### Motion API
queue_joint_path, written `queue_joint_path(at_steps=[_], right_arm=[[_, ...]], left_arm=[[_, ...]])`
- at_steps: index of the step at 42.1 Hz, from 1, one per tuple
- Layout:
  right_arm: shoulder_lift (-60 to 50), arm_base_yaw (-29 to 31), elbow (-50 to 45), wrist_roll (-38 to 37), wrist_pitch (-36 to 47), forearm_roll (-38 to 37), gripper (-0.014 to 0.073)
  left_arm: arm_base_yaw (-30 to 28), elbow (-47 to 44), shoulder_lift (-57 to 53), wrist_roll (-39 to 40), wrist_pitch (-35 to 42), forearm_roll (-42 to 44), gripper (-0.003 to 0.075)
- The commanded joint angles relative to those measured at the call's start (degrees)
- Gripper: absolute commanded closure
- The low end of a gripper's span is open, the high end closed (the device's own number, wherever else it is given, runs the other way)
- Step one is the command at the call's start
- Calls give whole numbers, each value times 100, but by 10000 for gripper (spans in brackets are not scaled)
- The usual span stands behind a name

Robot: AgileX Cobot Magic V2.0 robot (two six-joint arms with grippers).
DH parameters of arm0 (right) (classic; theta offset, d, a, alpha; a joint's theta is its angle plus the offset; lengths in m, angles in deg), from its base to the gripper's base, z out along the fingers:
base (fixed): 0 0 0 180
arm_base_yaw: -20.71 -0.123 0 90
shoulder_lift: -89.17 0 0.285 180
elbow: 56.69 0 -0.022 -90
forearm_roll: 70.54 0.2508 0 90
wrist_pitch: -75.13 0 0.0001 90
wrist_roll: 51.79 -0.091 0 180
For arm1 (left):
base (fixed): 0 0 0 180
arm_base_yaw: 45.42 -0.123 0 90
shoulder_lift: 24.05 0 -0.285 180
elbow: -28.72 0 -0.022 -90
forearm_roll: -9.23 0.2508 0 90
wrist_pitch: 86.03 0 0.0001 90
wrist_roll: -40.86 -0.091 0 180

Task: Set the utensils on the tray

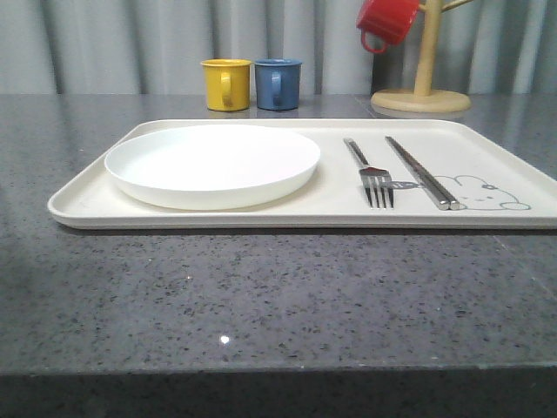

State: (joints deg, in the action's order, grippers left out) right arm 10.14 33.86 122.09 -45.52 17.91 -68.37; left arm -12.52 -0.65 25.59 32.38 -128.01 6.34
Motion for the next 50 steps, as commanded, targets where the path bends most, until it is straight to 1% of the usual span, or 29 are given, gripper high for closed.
queue_joint_path(at_steps=[1, 8, 12, 15, 18, 27, 30, 41, 44, 46, 47, 48, 50], right_arm=[[-671, -338, 139, 33, -36, 158, 582], [-1044, -1088, 139, 33, -232, 690, 582], [-993, -1435, 139, 33, -204, 1080, 582], [-877, -1623, 139, 33, -156, 1443, 582], [-720, -1747, 139, -6, -50, 1640, 582], [-190, -1790, 139, -733, 408, 1674, 582], [-50, -1790, 139, -871, 540, 1674, 582], [302, -1790, 139, -880, 447, 1703, 575], [296, -1790, 139, -874, 402, 1703, 512], [296, -1790, 139, -870, 382, 1703, 413], [296, -1790, 139, -870, 375, 1703, 385], [296, -1790, 139, -870, 375, 1703, 330], [296, -1790, 139, -870, 396, 1703, 263]], left_arm=[[43, 146, -11, 43, 365, -30, 302], [43, 146, -11, 43, 365, -30, 302], [43, 146, -11, 43, 365, -30, 302], [43, 146, -11, 43, 365, -30, 302], [43, 146, -11, 43, 365, -30, 302], [43, 146, -11, 43, 365, -30, 302], [43, 146, -11, 43, 365, -30, 302], [43, 146, -11, 43, 365, -30, 302], [43, 146, -11, 43, 365, -30, 302], [43, 146, -11, 43, 365, -30, 302], [43, 146, -11, 43, 365, -30, 302], [43, 146, -11, 43, 365, -30, 302], [43, 146, -11, 43, 365, -30, 302]])
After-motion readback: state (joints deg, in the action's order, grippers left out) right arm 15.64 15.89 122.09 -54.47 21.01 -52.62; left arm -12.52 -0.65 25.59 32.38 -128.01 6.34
